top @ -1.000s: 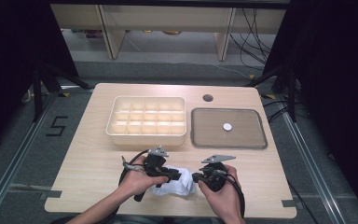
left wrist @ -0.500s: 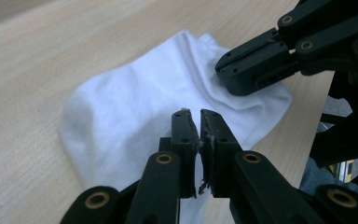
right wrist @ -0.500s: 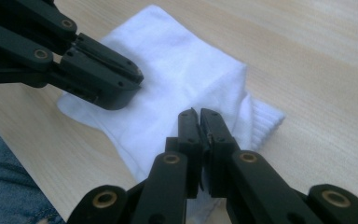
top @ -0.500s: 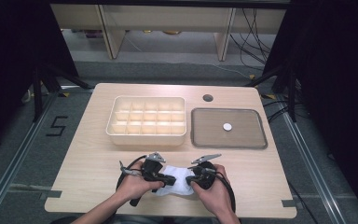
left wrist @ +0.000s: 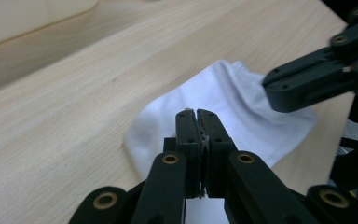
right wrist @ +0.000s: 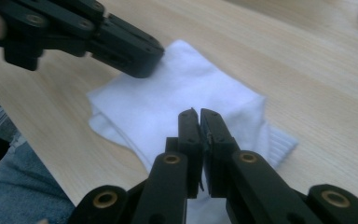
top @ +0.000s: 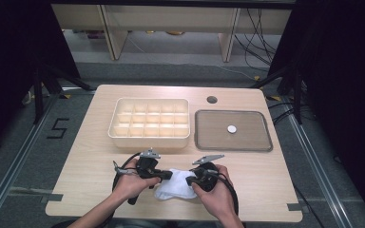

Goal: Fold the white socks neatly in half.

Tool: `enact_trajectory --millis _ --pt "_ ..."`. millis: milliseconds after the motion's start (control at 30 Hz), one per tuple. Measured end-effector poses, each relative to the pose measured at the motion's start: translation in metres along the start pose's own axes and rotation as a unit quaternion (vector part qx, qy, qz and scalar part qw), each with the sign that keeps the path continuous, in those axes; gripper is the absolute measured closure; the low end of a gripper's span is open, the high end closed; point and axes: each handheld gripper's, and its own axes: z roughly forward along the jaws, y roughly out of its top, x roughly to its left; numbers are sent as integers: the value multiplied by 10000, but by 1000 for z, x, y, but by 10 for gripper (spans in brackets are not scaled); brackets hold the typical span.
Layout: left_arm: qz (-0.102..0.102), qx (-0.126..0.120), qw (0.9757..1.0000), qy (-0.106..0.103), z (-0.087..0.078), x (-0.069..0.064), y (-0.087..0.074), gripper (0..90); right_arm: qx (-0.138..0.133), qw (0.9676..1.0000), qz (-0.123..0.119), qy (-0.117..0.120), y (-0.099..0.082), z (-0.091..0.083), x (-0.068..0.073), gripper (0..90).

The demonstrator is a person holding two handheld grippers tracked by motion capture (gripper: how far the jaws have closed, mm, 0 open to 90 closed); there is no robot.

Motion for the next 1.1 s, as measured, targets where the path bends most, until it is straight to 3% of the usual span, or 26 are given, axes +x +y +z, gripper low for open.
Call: enact_trajectory --millis 200,400,500,600,633,667,700,900,1100 --pt "46 232 9997 25 11 4 -6 880 235 9997 -35 116 1 13 7 900" --pt "16 214 9998 25 13 4 -8 877 618 9980 73 112 1 28 6 900" --pt "9 159 9999 7 8 3 -8 847 663 9976 156 104 -1 31 4 900" --pt "2 -81 10000 -5 -10 1 -7 793 644 9976 200 124 0 29 5 900" --pt "-35 -123 9999 61 -13 1 -8 776 551 9983 97 129 0 29 4 900" --pt "-53 -134 9999 19 -17 4 -9 757 637 9976 243 122 0 26 7 900" --pt "-108 -164 9998 103 -19 5 -11 732 598 9980 203 93 1 26 7 900" --pt "-612 -59 9981 12 -18 19 -21 615 654 9977 173 84 0 27 11 900" --pt "-683 111 9975 -143 -11 18 -18 585 698 9972 234 94 -1 31 7 900"
